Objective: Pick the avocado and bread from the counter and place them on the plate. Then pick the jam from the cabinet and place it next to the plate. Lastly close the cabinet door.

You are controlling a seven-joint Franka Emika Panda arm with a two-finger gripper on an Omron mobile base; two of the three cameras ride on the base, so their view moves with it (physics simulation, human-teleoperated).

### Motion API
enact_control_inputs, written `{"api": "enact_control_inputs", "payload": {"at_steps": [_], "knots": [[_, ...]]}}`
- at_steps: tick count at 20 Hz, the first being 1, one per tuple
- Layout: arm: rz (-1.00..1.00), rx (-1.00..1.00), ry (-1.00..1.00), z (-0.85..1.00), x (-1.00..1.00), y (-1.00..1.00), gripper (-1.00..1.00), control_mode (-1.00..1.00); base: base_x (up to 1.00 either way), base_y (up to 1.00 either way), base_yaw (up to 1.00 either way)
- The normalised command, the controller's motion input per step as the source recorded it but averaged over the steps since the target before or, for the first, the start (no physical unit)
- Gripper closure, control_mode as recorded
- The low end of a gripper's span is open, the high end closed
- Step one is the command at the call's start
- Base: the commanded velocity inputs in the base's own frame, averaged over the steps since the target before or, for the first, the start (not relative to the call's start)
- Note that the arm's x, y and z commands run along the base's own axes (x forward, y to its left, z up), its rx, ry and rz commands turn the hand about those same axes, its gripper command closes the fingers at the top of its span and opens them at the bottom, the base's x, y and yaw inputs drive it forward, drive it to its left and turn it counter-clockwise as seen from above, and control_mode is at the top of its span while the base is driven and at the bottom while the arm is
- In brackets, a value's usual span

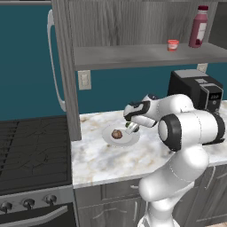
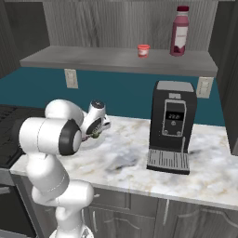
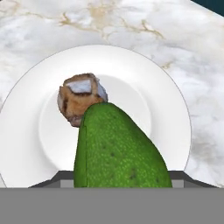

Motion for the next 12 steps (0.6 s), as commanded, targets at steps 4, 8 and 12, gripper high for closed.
{"api": "enact_control_inputs", "payload": {"at_steps": [4,8,12], "knots": [[0.0,0.0,0.0,-0.22,0.03,0.15,1.0,-1.0,0.0,0.0,0.0],[0.0,0.0,0.01,-0.26,0.07,0.15,1.0,-1.0,0.0,0.0,0.0],[0.0,0.0,0.04,-0.19,0.13,0.12,1.0,-1.0,0.0,0.0,0.0]]}}
